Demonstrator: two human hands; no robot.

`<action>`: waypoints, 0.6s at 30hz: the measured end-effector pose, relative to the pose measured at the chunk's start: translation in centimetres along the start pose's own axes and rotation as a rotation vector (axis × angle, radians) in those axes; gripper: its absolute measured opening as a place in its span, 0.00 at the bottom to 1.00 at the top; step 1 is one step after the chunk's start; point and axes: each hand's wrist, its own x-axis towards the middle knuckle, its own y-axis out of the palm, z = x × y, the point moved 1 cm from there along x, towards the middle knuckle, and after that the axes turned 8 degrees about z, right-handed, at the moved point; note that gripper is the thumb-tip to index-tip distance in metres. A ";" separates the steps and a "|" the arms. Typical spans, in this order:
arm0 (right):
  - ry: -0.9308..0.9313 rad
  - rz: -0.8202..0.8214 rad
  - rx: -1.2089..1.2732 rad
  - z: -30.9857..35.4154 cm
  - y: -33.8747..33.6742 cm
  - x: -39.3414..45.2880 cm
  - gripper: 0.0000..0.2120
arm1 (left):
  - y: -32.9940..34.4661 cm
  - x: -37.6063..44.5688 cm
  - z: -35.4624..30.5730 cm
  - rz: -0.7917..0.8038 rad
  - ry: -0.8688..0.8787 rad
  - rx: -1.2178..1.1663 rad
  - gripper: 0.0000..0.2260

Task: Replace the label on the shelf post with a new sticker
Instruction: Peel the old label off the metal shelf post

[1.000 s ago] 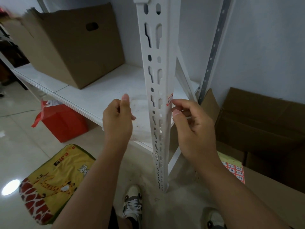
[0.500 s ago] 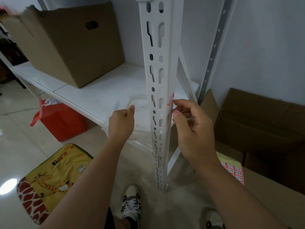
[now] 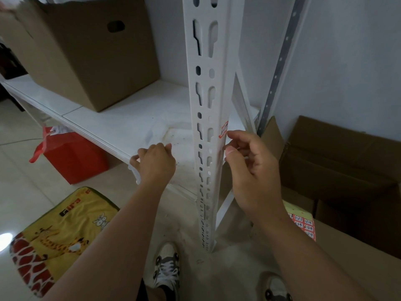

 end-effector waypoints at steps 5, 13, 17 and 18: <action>0.008 0.017 0.013 0.0 0.1 0.0 0.09 | 0.1 -0.2 -0.3 0.046 0.049 -0.013 0.16; 0.003 0.010 -0.011 -0.1 0.3 0.1 0.10 | -2.7 -1.4 -2.8 0.004 0.181 -0.550 0.09; 0.046 -0.003 0.011 -0.5 0.6 0.2 0.07 | -5.6 -5.3 -4.9 -0.148 0.285 -1.006 0.16; 0.067 -0.003 0.038 -0.5 0.7 0.3 0.07 | -6.2 -6.6 -5.5 -0.142 0.344 -1.055 0.18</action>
